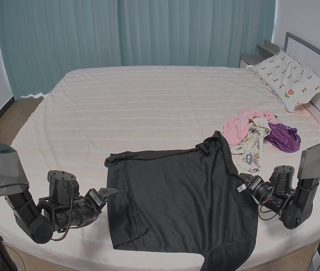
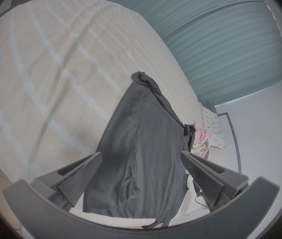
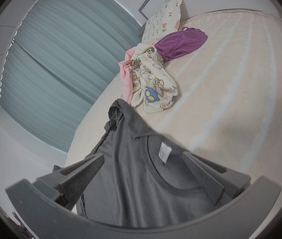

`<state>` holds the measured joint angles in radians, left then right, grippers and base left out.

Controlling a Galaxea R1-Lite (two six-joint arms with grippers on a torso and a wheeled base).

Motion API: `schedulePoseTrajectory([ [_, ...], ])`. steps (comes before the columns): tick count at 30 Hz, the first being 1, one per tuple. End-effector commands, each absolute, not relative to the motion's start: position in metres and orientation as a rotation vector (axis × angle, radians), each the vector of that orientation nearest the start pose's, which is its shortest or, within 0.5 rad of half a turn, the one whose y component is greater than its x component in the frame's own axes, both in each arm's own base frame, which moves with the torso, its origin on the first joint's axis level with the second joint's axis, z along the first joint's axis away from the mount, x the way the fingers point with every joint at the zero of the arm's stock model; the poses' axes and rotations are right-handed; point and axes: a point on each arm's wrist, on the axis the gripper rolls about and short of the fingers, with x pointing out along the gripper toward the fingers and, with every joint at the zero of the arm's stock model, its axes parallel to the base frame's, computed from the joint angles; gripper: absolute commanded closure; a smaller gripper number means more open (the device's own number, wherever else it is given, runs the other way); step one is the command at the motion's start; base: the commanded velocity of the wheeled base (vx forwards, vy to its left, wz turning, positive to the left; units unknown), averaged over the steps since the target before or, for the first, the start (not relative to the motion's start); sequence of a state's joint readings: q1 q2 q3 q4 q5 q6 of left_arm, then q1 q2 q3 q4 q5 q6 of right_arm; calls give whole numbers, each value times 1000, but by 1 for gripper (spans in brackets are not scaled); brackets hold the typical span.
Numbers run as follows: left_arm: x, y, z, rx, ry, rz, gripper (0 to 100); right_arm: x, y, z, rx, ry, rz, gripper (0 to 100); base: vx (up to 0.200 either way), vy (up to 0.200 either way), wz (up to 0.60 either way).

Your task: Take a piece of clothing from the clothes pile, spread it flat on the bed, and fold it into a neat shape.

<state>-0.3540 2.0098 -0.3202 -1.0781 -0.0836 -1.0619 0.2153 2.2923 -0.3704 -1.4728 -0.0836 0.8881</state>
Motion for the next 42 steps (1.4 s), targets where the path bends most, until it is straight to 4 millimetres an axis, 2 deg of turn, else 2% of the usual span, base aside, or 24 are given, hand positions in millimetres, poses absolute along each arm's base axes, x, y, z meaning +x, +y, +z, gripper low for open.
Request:
schedulePoseTrajectory([
  [1, 252, -104, 30, -914, 767, -83, 0, 293, 67, -9, 795, 475, -62, 0, 0, 0, 0],
  [6, 250, -128, 28, -873, 767, -116, 0, 289, 72, -11, 756, 494, -44, 0, 0, 0, 0],
  [10, 257, -149, 26, -801, 699, -83, 0, 285, 71, -9, 749, 492, -40, 0, 0, 0, 0],
  [14, 264, -163, -1, -568, 739, -57, 0, 282, 73, -9, 725, 479, -21, 0, 0, 0, 0],
  [15, 264, -163, -1, -568, 739, -57, 0, 282, 73, -9, 725, 479, -21, 0, 0, 0, 0],
  [16, 268, -172, -11, -470, 734, -49, 0, 281, 73, -10, 713, 472, -26, 0, 0, 0, 0],
  [20, 268, -177, -23, -321, 719, -14, 0, 279, 74, -10, 705, 475, -24, 0, 0, 0, 0],
  [24, 262, -185, -34, -270, 745, -33, 0, 279, 74, -13, 702, 487, -28, 0, 0, 0, 0],
  [29, 256, -182, -50, -222, 783, -4, 0, 279, 74, -15, 699, 494, -30, 0, 0, 0, 0],
  [35, 248, -164, -50, -146, 785, 80, 0, 278, 74, -15, 697, 495, -31, 0, 0, 0, 0],
  [37, 250, -143, -43, -80, 760, 166, 0, 279, 74, -15, 697, 494, -30, 0, 0, 0, 0],
  [39, 251, -141, -43, -74, 757, 175, 0, 279, 74, -15, 697, 494, -30, 0, 0, 0, 0],
  [40, 252, -122, -35, -48, 738, 247, 0, 279, 74, -15, 698, 492, -31, 0, 0, 0, 0],
  [42, 250, -112, -27, -42, 730, 274, 0, 279, 74, -15, 698, 492, -31, 0, 0, 0, 0],
])
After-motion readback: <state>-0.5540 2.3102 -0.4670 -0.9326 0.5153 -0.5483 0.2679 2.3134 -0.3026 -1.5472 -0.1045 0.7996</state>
